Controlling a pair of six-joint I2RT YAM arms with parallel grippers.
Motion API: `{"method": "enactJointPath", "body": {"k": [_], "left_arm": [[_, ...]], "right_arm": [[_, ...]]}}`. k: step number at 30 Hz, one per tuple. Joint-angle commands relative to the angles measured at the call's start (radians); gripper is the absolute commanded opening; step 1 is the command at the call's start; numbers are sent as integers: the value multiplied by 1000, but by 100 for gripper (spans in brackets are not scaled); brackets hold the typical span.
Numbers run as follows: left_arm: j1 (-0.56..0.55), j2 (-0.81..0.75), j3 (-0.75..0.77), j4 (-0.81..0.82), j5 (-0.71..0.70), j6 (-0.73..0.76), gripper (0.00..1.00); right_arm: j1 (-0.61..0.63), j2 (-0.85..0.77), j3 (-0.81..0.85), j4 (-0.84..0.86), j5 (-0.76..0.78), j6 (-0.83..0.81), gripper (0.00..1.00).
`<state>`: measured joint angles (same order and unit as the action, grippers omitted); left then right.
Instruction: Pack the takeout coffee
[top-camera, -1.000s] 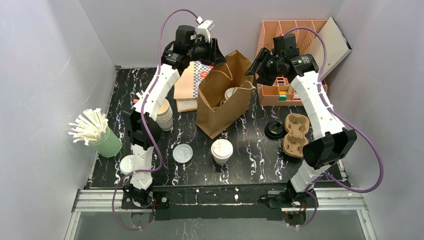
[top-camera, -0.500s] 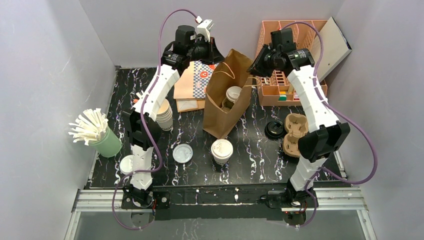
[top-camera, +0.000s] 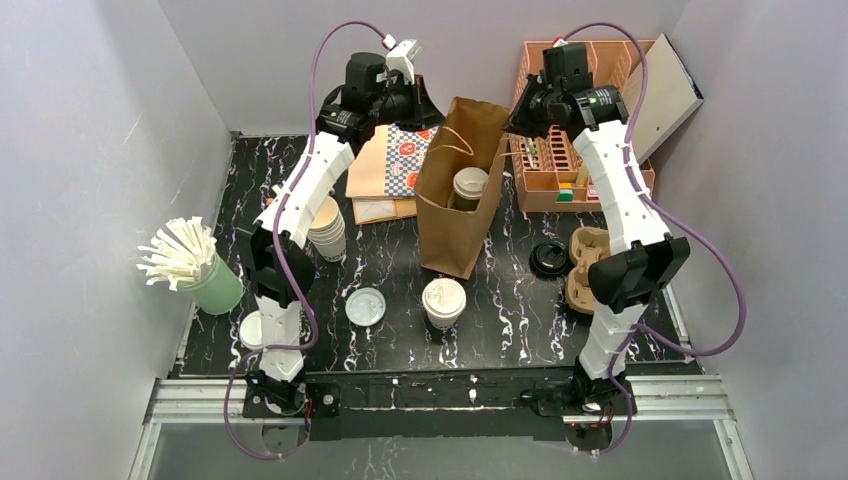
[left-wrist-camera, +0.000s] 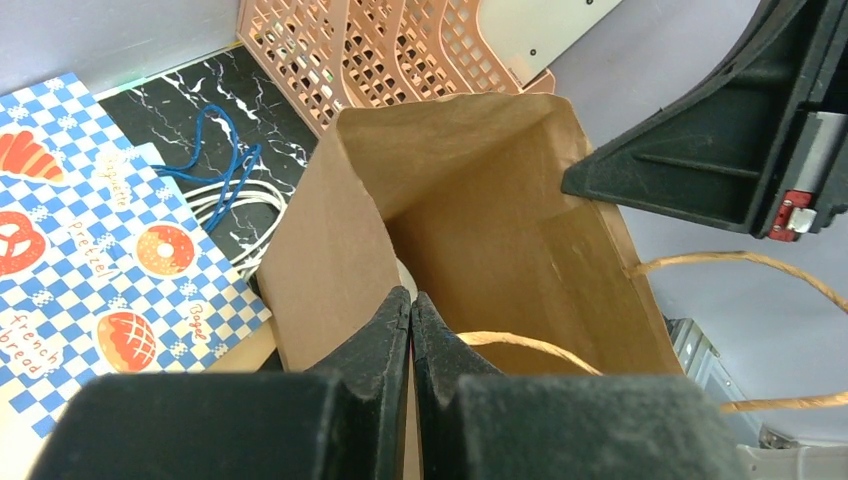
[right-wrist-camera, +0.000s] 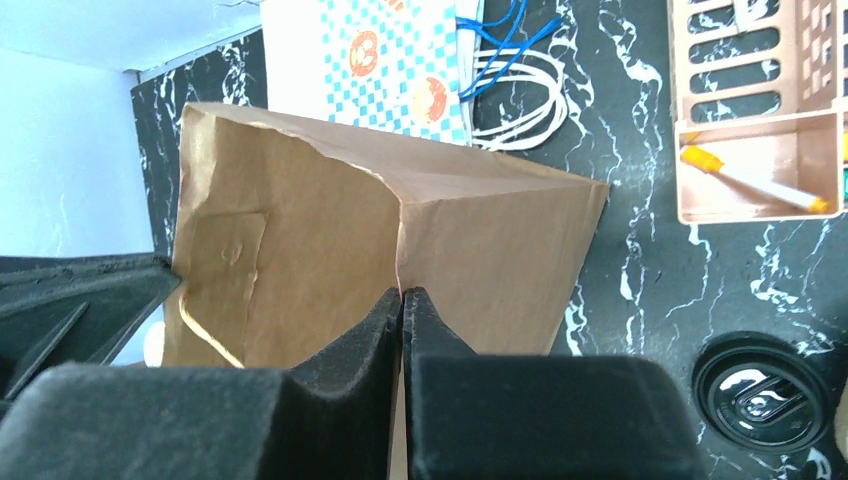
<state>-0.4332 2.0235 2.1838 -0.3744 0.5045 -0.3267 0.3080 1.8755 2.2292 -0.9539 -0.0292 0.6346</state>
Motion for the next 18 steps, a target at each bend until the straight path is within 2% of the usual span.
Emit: {"method": "enactJointPath", "body": {"k": [1,11,13,15,18], "left_arm": [[-19,-72,0,16,-12,-49,1],[-72,-153,-90,-7,-35,-87,3],[-73,-159,-83,-21,-56,-76,11],[-68,-137,-18,-96,-130,-91,27],[-40,23,241,-282,-158,-150,38]], "right_arm": [[-17,35,67,39,23,-76,11],[-37,68,80,98,-24,-203,3],[-42,68,84,108,-24,-238,5],[-43,65,85,110,-26,-258,7],[-43,58,75,111,-36,-269,8]]}}
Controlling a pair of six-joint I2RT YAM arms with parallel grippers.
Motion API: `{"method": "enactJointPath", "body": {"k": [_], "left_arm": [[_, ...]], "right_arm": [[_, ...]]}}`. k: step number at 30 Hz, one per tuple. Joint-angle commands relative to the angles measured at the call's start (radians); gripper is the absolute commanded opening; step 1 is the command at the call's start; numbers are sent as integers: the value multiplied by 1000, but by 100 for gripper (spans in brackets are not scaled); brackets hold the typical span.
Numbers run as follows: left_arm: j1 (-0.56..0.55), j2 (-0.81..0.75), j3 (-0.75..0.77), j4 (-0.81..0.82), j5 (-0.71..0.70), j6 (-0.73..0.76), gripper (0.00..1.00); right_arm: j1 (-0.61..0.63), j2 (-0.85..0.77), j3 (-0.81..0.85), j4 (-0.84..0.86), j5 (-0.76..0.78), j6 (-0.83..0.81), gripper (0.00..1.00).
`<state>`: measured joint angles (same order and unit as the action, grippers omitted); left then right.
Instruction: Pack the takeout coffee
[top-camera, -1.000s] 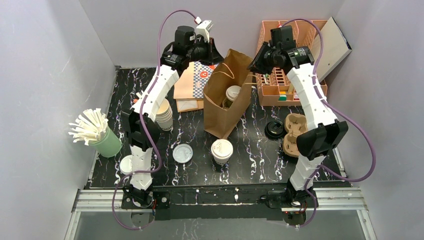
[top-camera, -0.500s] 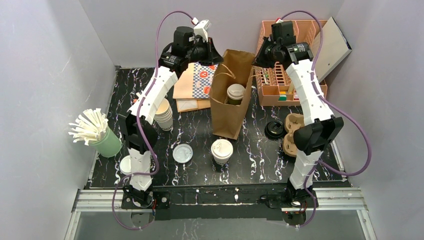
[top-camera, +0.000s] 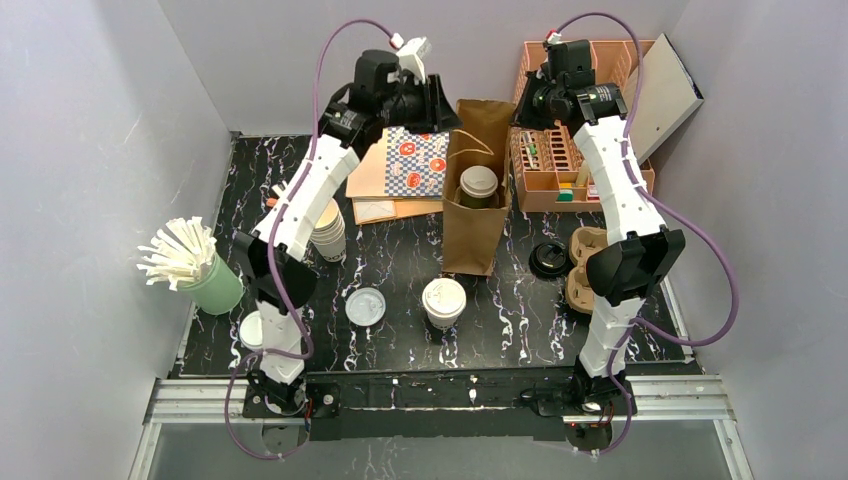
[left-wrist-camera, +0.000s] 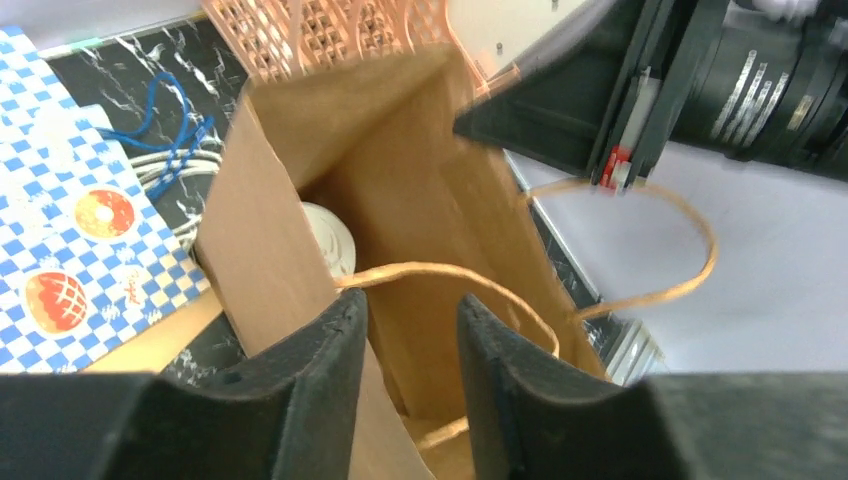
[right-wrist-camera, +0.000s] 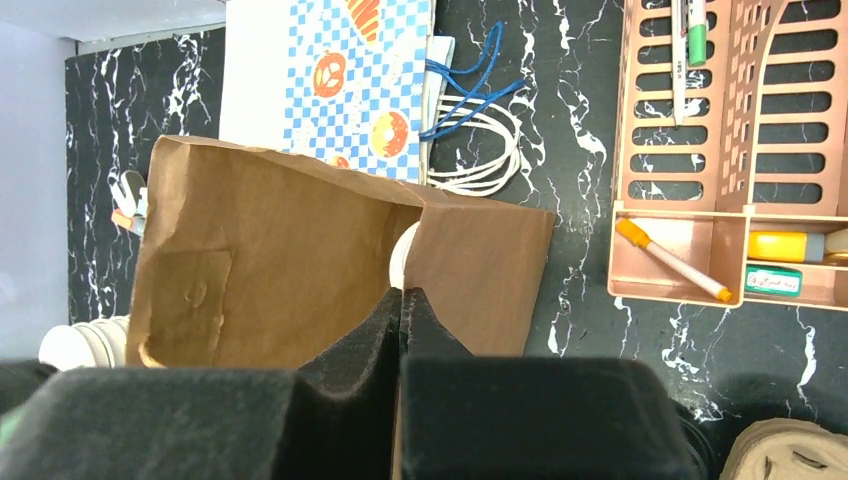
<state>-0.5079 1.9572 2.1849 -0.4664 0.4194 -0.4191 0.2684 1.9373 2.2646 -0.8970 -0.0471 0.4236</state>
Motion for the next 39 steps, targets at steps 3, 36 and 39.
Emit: {"method": "enactJointPath", "body": {"k": [3,36,39], "left_arm": [[36,151,329,-185,-63,-103,49],[-28,63,47,-32,-86,-36,0],[-37,30,23,-32,-77,-40,0]], "right_arm": [[-3,-15,26,60,-21,-60,8],[-4,-15,32,72,31,-102,4],[-4,-44,1,92,41,-106,1]]}}
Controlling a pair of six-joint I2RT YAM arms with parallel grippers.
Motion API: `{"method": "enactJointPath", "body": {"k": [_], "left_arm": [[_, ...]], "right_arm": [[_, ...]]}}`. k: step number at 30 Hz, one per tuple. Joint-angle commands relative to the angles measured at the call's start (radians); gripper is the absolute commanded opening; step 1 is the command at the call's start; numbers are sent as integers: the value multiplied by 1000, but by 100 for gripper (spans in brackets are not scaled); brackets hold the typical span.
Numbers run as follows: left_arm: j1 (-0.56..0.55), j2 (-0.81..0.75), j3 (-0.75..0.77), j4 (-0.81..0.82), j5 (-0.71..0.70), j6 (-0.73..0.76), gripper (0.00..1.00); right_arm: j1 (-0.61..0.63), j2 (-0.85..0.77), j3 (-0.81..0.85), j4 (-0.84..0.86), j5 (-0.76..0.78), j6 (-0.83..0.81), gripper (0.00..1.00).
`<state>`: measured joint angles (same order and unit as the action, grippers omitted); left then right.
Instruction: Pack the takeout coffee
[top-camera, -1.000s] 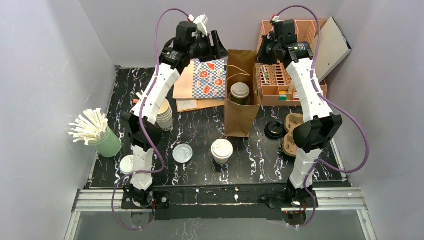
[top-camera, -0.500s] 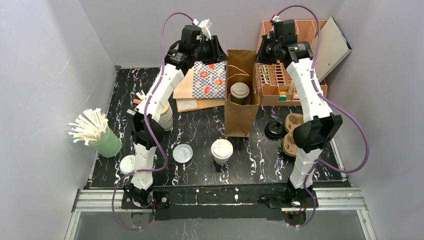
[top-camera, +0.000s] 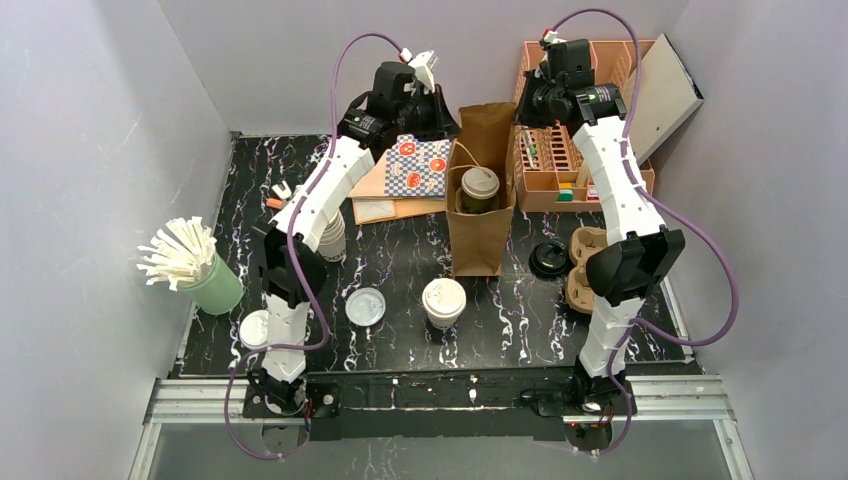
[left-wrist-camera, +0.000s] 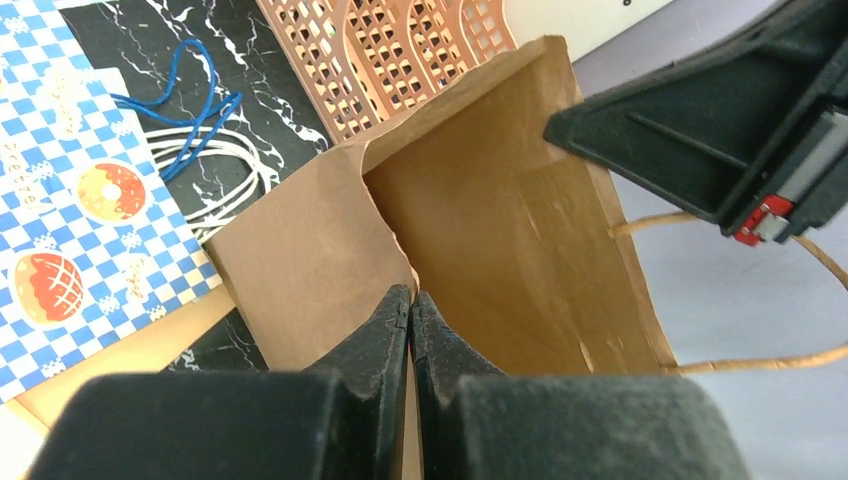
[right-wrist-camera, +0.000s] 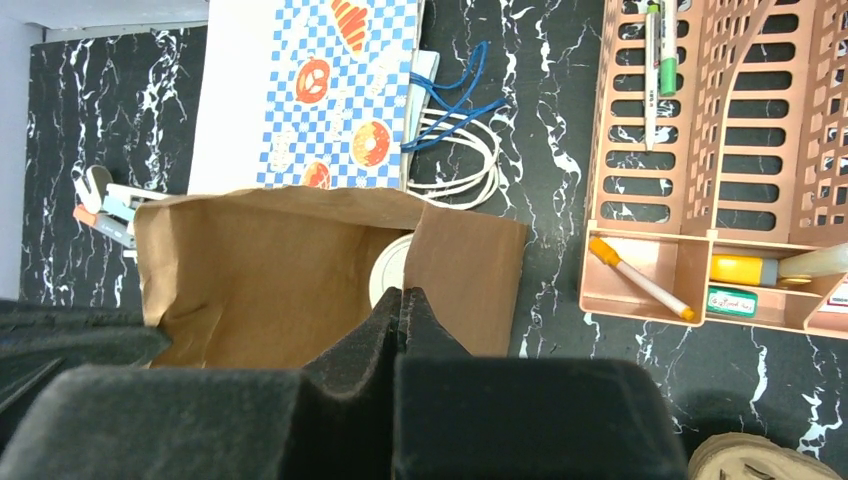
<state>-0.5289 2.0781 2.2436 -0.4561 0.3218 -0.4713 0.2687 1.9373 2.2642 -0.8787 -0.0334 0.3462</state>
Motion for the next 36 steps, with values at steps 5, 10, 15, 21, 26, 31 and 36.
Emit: {"method": "enactJointPath", "body": {"k": [5,10,15,21,26,31,36], "left_arm": [[-20,-138,-48,-38,20,3,0],[-20,-204,-109,-31,14,-7,0],[-20,-291,-211,2,-3,-4,0],[-20,-338,-254,25,-12,-35,0],[-20,-390,-317,21,-38,-42,0],[-20,-456,-400,16,-62,-78,0],[-20,-518,-458,4,-86,-106,0]], "right_arm": [[-4,-131,-110,158,16,-30,1],[-4,-193,-196,239,-28,-42,1],[-4,-209,-211,290,-68,-48,1],[-3,-219,-236,344,-103,-45,1],[-3,-192,-233,361,-184,-28,1],[-4,-138,-168,336,-248,-3,1],[3,-87,-120,307,-330,-2,1]]}}
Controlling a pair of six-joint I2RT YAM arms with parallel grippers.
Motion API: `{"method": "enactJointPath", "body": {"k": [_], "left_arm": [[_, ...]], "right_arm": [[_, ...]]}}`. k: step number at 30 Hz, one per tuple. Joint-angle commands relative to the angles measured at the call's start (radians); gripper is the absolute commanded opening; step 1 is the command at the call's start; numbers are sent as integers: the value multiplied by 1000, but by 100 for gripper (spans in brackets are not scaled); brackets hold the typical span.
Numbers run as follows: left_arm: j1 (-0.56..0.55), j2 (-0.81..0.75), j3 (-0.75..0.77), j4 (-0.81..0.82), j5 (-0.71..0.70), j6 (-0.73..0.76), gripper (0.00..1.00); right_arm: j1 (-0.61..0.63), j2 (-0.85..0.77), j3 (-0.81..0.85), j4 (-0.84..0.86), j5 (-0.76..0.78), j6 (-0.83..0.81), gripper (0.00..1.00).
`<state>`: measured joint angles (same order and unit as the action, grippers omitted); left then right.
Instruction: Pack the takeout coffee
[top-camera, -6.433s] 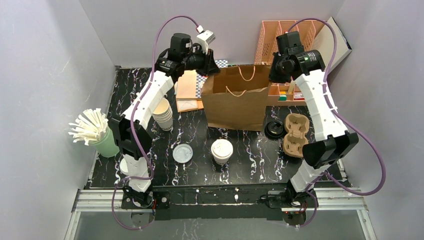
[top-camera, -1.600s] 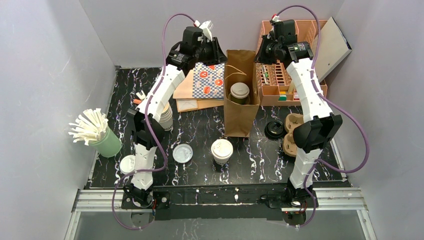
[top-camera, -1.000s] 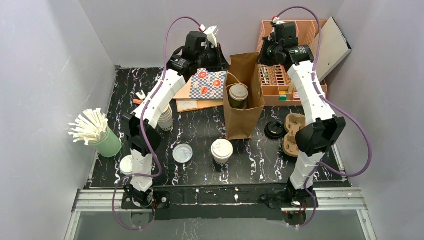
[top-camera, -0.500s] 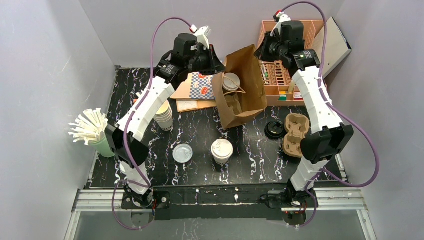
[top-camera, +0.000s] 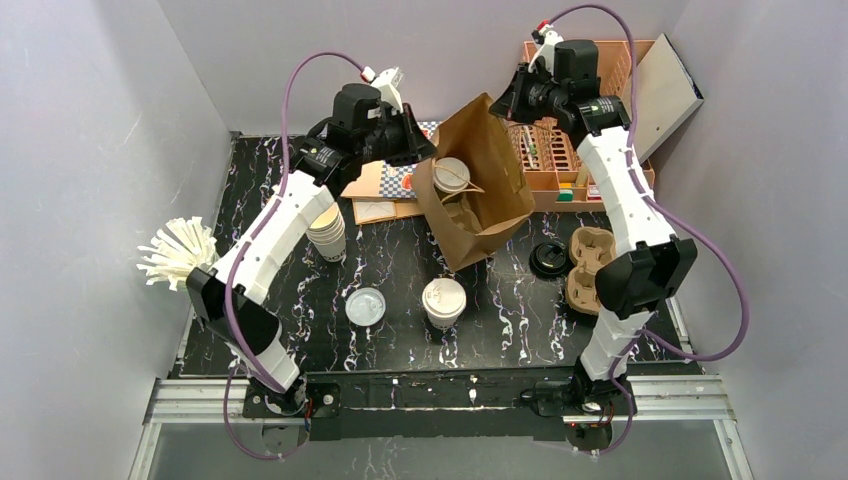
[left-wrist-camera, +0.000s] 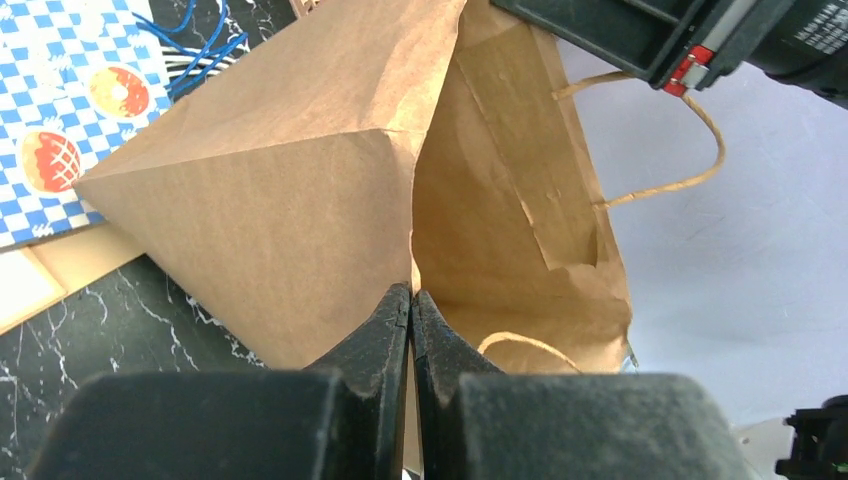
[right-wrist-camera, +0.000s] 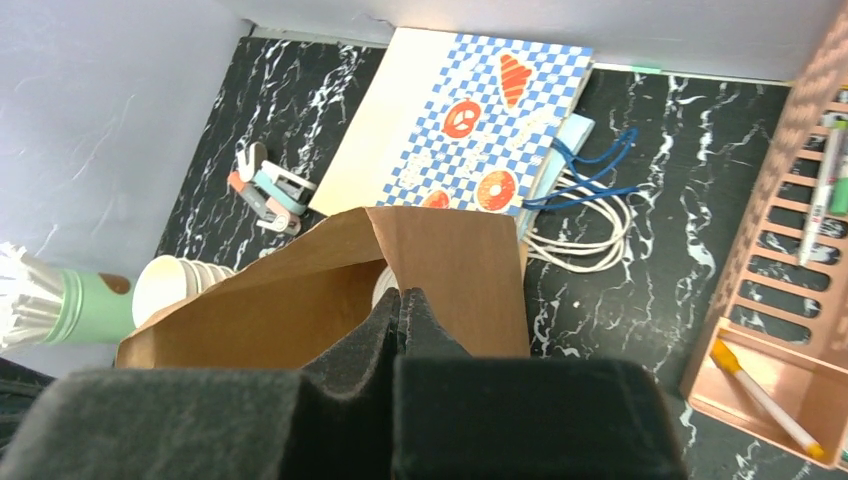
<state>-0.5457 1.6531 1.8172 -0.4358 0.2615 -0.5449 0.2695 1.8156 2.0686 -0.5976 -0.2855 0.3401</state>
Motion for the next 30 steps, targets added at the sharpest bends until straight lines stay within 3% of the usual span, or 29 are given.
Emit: {"method": "enactJointPath", "body": {"k": [1,5,8,10,17,25,30], "left_arm": [[-3,-103,-42,-15,-31,-35,0],[-3,-139,-91,-17,-54,-32,0],[-3,-156,-116,-24,-88,-21,16],[-3,-165,-118,-36,-118,-1,27],[-2,-176,-61,-114,-230,112,48],[3,-196,-5,-146,-345,225,65],[9,-236,-38,-110,-369,237,76]], "right_arm": [[9,47,92,15,-83,0,1],[36,67,117,10,-84,-14,8],[42,70,130,14,-72,-23,33],[42,70,146,7,-55,-35,43],[43,8,142,-2,41,-74,80],[43,-261,-141,47,199,-111,96],[42,-475,-314,20,329,-91,98]]}}
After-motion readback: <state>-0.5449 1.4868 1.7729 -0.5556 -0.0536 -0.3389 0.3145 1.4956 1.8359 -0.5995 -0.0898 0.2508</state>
